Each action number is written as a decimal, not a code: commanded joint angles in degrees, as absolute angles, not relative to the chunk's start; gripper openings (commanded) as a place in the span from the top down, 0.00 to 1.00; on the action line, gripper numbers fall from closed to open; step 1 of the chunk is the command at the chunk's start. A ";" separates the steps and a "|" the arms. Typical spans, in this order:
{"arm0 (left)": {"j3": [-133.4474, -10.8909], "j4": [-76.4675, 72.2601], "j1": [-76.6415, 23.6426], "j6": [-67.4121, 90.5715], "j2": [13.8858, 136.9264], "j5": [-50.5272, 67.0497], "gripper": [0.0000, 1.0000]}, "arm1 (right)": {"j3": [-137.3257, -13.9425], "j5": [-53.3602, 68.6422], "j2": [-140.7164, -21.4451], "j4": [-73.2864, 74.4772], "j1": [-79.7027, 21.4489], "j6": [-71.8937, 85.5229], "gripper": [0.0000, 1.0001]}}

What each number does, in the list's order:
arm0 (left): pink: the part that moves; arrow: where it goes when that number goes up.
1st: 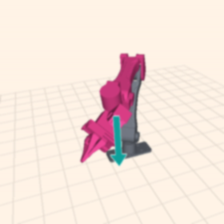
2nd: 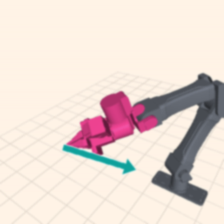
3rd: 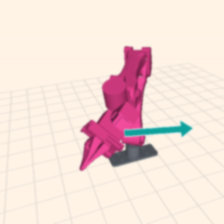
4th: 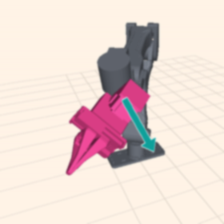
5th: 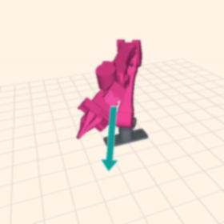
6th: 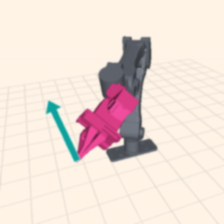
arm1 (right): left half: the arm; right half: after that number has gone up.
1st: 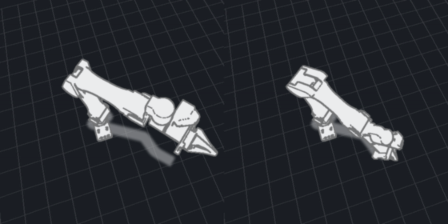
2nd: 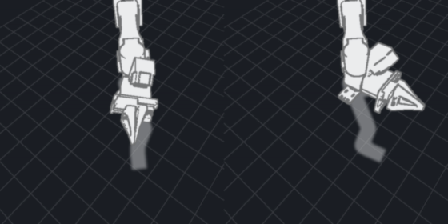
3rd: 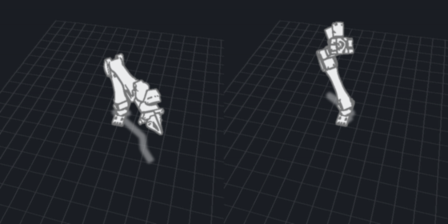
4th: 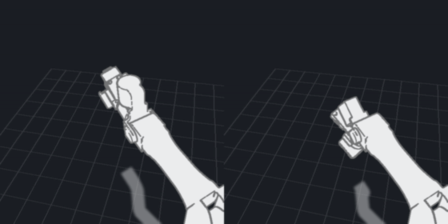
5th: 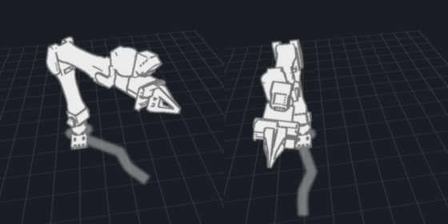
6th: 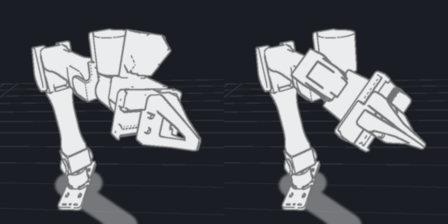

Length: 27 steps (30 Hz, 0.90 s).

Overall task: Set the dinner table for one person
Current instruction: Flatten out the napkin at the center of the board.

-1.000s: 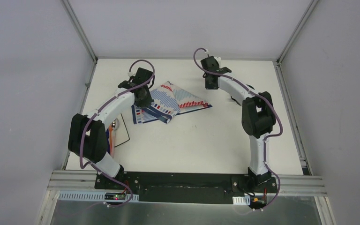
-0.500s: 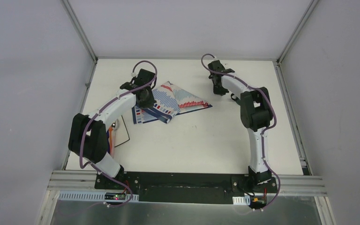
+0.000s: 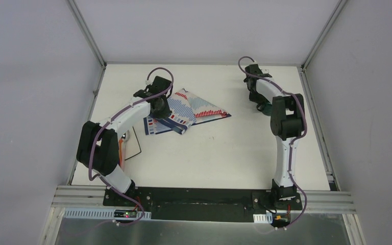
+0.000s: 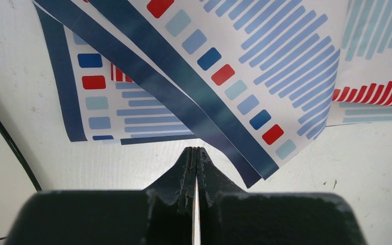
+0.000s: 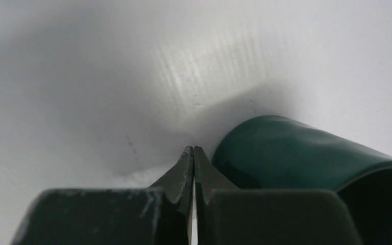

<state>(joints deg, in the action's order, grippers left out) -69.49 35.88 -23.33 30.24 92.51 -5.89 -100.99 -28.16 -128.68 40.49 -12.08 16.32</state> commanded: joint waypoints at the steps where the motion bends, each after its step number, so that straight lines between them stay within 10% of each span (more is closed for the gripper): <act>1: -70.28 34.56 -24.12 29.70 93.18 -6.38 1.00 | -97.68 -28.81 -127.16 40.18 -9.15 16.61 1.00; 24: -72.67 35.40 -25.14 27.48 93.75 -9.14 1.00 | -95.10 -23.90 -124.25 38.38 -5.19 17.30 1.00; 27: -75.31 36.53 -25.14 26.27 93.68 -10.10 0.87 | -96.51 -20.47 -122.56 37.46 -7.15 16.67 1.00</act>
<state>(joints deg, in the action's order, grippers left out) -70.41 36.01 -24.80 28.84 94.50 -6.94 -95.83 -28.18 -125.71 37.28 -5.52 16.32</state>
